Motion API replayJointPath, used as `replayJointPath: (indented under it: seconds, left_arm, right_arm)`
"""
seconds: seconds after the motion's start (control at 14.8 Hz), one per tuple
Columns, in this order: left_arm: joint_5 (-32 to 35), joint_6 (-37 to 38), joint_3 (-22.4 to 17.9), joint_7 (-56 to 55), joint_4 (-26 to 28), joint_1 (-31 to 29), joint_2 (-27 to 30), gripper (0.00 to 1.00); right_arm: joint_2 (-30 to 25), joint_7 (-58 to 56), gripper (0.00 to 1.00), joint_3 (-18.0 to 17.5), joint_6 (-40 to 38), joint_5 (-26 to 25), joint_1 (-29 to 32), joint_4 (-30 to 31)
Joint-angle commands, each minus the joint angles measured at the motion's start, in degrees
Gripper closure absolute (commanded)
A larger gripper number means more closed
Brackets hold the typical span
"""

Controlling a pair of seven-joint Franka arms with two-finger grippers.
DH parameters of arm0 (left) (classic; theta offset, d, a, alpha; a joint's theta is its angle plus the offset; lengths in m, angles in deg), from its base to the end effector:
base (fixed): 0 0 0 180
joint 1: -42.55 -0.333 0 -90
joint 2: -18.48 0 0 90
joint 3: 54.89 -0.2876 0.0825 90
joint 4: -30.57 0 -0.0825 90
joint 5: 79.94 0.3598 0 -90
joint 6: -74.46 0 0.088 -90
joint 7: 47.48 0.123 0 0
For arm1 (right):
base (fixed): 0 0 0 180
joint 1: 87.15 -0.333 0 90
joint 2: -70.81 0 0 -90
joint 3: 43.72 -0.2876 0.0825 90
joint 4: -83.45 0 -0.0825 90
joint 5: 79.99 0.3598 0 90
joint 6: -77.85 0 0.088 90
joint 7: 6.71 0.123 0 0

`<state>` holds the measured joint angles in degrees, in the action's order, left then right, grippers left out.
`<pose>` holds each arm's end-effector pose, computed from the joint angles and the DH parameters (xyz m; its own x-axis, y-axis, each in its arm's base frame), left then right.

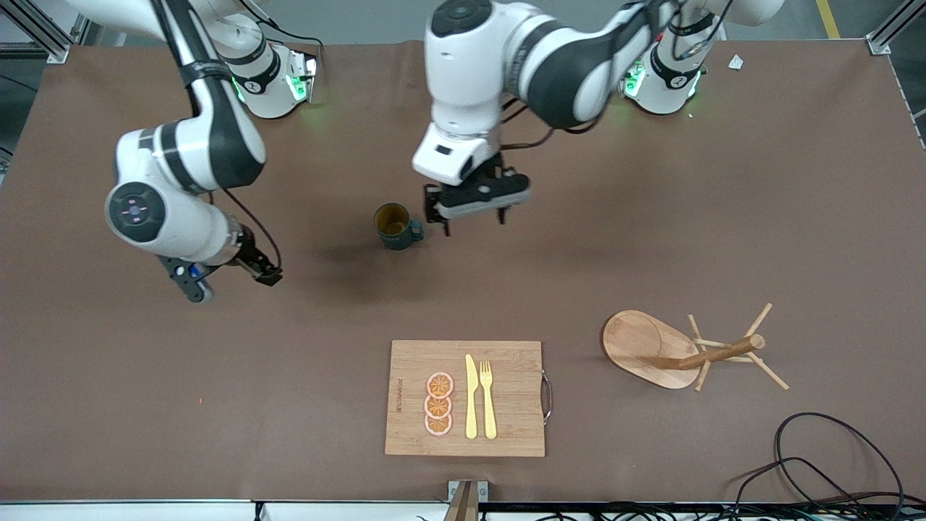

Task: Transfer cup from left to right arm and place
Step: 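Lower the mug onto the table while the right gripper approaches, then open the left gripper and withdraw while the right gripper reaches the mug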

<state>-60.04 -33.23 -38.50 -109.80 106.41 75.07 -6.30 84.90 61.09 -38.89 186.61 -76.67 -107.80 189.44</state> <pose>0.4851 -0.4582 0.4741 0.9494 0.1794 0.2579 0.1820 -0.9832 0.0138 0.5417 0.1605 0.3455 0.5872 -0.8031 -0.1013 -0.7852 -0.5955 0.1698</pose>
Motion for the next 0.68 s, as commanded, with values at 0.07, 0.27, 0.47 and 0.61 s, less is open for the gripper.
replayJointPath:
  seconds: [0.07,0.27,0.47,0.61]
  left_arm:
    - [-6.69,5.9,0.57,17.9,2.64,-9.74,6.75,0.0]
    - [-7.76,13.54,0.65,27.05,2.64,-15.28,9.3,0.0]
    - [-9.95,15.05,0.74,34.0,2.46,-20.9,10.01,0.0]
    - [-11.62,17.07,0.66,41.11,2.46,-24.25,11.06,0.0]
  right_arm:
    - [-3.73,16.01,0.0,0.44,5.84,0.19,-7.8,7.64]
    - [-3.11,29.2,0.0,0.36,7.07,0.28,-12.91,7.65]
    - [-1.19,39.84,0.0,0.36,10.23,0.28,-16.95,7.73]
    - [0.48,45.12,0.0,0.36,12.25,0.28,-19.59,7.65]
